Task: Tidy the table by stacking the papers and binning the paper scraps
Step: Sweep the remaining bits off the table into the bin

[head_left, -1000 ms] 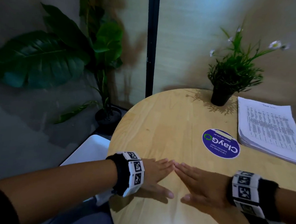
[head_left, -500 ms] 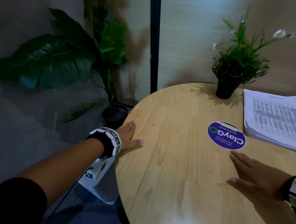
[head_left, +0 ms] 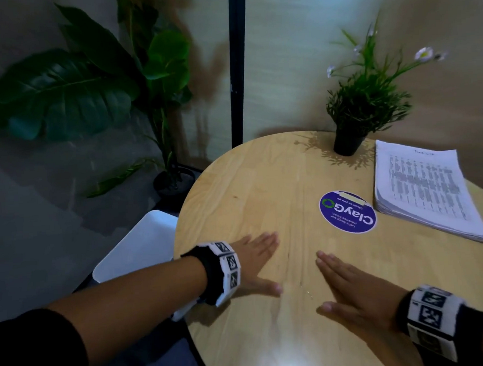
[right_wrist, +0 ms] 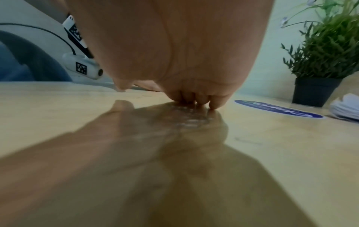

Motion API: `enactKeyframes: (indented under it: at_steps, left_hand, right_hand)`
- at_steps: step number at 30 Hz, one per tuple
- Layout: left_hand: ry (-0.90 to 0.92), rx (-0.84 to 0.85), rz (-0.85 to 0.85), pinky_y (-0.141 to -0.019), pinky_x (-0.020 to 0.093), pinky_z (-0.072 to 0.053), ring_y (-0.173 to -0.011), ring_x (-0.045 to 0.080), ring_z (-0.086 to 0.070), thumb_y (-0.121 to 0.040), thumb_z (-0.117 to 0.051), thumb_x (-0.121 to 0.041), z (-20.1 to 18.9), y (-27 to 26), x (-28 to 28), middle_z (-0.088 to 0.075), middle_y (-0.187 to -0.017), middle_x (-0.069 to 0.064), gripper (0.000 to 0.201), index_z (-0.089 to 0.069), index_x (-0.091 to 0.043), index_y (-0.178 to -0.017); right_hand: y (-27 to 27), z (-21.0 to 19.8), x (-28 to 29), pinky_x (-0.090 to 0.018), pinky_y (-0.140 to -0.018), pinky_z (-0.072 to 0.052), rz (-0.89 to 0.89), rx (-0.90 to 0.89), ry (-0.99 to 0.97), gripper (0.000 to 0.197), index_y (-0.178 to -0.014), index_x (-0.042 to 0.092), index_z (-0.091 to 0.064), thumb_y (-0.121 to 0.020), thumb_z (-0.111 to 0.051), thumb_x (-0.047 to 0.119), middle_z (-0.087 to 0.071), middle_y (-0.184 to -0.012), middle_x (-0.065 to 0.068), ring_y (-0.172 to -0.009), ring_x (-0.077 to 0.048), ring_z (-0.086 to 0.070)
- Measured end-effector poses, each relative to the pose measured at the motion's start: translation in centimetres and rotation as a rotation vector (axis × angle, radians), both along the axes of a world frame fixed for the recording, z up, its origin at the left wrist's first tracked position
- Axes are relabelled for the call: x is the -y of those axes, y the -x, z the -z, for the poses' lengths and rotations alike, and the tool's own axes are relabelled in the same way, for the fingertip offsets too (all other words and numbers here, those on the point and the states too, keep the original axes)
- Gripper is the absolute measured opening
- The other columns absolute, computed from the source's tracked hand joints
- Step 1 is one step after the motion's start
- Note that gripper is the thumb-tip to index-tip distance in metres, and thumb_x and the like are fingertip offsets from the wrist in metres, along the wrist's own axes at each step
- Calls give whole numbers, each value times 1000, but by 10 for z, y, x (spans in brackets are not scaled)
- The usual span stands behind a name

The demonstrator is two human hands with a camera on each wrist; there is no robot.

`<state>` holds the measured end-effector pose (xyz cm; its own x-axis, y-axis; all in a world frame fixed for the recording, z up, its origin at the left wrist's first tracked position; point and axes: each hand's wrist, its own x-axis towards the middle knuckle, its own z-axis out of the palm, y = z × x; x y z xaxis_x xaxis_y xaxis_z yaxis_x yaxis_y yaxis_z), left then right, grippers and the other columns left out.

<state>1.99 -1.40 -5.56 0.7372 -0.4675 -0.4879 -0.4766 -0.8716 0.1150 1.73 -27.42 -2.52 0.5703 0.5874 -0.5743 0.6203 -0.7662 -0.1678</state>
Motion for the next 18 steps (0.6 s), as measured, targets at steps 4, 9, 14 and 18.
enactKeyframes:
  at_steps: [4,9,14,18]
  left_hand:
    - [47,-7,111,-121,42,2,-146,14,17,-74,-22,-83,4,24,42,21,-158,2,108,16,-13,-148]
    - [30,-45,128,-121,44,1,-148,18,12,-87,-32,-67,-18,37,76,15,-159,5,96,11,-9,-150]
    - [16,29,-89,-120,42,1,-148,19,12,-89,-30,-64,-47,21,43,18,-159,6,94,15,-8,-149]
    - [-84,21,-306,-120,42,-1,-148,20,12,-88,-31,-66,-53,16,-11,19,-159,6,96,16,-8,-149]
  right_hand:
    - [25,2,3,-15,-112,9,-35,-20,-66,111,-151,13,7,-61,9,78,25,-148,7,-138,-4,20]
    - [30,-14,31,-20,-115,-25,170,128,-332,41,-135,26,-51,-95,-40,24,-47,-142,12,-128,-4,-48]
    - [19,-34,72,-4,-58,-40,607,367,-414,10,-69,24,-71,-74,-78,18,-70,-68,7,-63,-3,-60]
    - [23,-29,95,-23,-58,-38,753,433,-257,19,-67,25,-60,-85,-66,28,-67,-73,0,-70,-18,-57]
